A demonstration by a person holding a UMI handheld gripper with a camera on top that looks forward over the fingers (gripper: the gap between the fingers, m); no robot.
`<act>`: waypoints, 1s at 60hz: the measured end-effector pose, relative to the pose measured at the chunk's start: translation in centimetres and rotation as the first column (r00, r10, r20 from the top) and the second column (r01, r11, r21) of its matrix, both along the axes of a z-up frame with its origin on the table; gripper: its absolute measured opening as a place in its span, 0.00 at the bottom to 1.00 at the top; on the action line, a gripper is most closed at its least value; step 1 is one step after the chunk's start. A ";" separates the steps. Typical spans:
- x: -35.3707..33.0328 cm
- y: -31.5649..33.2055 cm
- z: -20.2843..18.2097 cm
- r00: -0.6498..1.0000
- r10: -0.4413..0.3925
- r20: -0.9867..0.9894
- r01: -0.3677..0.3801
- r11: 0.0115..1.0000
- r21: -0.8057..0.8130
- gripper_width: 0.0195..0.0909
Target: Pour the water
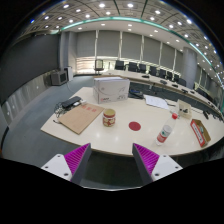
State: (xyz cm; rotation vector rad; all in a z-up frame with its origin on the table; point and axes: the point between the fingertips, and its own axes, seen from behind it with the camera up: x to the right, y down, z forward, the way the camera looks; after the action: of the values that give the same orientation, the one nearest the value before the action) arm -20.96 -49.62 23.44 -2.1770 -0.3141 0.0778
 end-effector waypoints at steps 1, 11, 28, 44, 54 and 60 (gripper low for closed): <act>0.4 -0.4 -0.3 1.000 -0.005 -0.001 0.005 1.000 -0.002 0.93; 4.4 1.4 -1.2 0.998 -0.065 -0.012 0.065 0.998 0.010 0.93; 16.2 7.7 -6.2 0.977 -0.212 -0.030 0.213 0.976 0.045 0.93; 25.0 17.9 -12.1 0.967 -0.254 -0.012 0.253 0.959 0.130 0.93; 27.9 23.8 -15.6 0.965 -0.259 -0.037 0.261 0.954 0.144 0.93; 27.8 26.8 -16.6 0.977 -0.213 -0.026 0.214 0.961 0.177 0.81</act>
State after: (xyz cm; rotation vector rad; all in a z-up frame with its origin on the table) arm 6.89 -22.81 6.88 -2.0178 -0.0774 -0.0625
